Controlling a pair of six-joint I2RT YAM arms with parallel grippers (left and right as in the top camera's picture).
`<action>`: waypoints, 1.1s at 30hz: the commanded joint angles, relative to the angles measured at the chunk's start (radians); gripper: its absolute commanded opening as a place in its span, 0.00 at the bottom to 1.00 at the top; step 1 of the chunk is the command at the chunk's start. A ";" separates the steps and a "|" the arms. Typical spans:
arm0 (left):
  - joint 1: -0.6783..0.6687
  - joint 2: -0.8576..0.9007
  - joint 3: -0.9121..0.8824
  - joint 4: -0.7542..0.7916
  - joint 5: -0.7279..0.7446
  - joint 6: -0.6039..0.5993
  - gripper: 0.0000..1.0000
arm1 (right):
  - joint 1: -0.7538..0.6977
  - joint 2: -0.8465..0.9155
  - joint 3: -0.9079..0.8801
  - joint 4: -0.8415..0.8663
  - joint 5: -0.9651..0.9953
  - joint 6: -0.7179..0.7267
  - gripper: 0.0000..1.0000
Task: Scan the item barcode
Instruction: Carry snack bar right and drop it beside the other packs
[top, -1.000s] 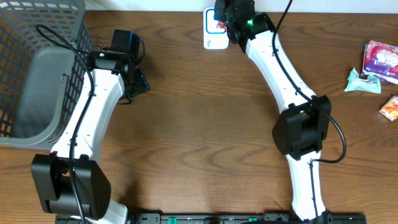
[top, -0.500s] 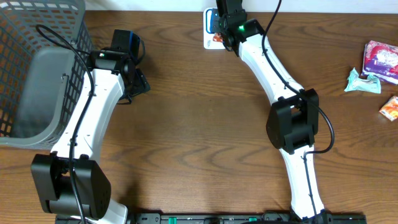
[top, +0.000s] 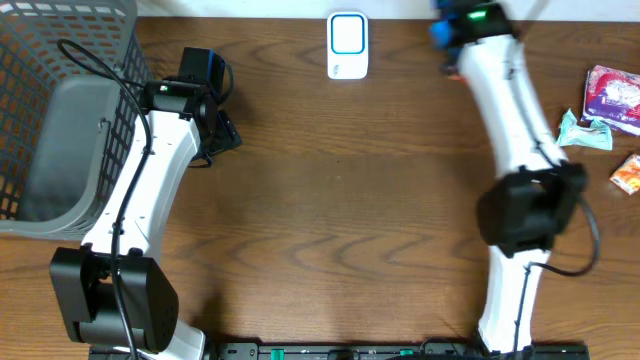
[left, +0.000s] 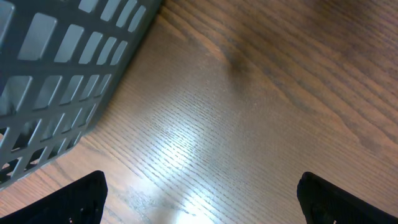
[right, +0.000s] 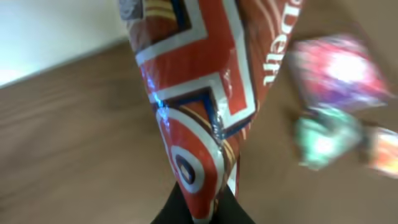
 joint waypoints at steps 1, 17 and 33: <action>0.000 0.010 -0.001 -0.003 -0.009 -0.012 0.98 | -0.104 0.000 0.005 -0.079 0.082 0.179 0.01; 0.000 0.010 -0.001 -0.003 -0.009 -0.012 0.98 | -0.442 0.095 0.003 -0.142 -0.047 0.256 0.01; 0.000 0.010 -0.001 -0.003 -0.009 -0.012 0.98 | -0.521 0.147 -0.024 -0.153 -0.054 0.256 0.02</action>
